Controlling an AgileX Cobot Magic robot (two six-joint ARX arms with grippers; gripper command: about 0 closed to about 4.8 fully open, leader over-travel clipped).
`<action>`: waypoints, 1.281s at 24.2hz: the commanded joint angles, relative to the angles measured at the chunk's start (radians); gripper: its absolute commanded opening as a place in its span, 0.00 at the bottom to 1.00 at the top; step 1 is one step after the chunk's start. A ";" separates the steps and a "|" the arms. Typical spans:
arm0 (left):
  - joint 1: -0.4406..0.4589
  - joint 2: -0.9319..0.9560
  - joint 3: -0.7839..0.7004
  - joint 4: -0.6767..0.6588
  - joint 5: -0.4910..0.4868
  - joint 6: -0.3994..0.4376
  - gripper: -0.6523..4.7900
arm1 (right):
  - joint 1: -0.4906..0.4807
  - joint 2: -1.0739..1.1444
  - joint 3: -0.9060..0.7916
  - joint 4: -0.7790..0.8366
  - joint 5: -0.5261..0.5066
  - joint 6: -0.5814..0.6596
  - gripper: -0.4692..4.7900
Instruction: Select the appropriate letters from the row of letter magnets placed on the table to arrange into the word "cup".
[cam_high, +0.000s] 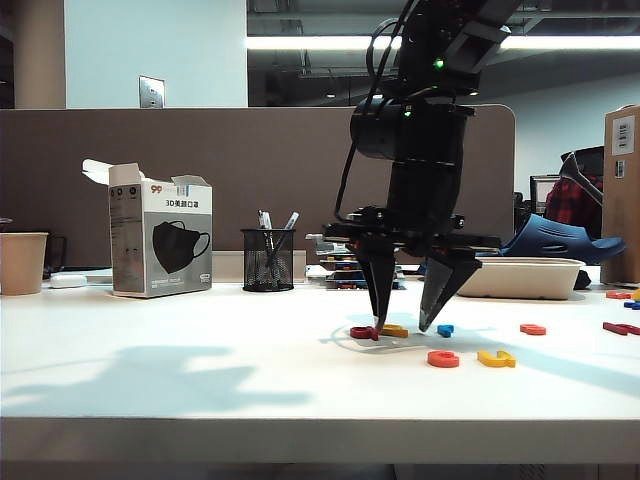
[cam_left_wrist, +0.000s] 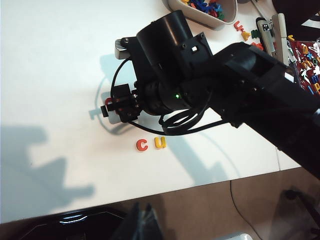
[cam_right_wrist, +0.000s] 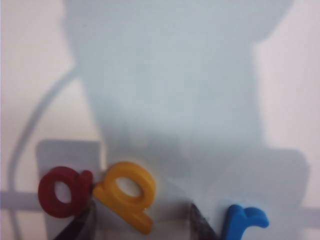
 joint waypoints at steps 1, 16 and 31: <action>0.000 -0.003 0.003 0.002 -0.004 -0.002 0.11 | 0.001 -0.003 0.004 0.012 0.000 -0.089 0.54; 0.000 -0.003 0.003 0.002 -0.004 -0.002 0.11 | 0.001 -0.003 0.004 0.023 -0.034 -0.449 0.53; 0.000 -0.003 0.003 0.002 -0.004 -0.002 0.11 | -0.003 -0.003 0.004 0.038 -0.042 -0.663 0.52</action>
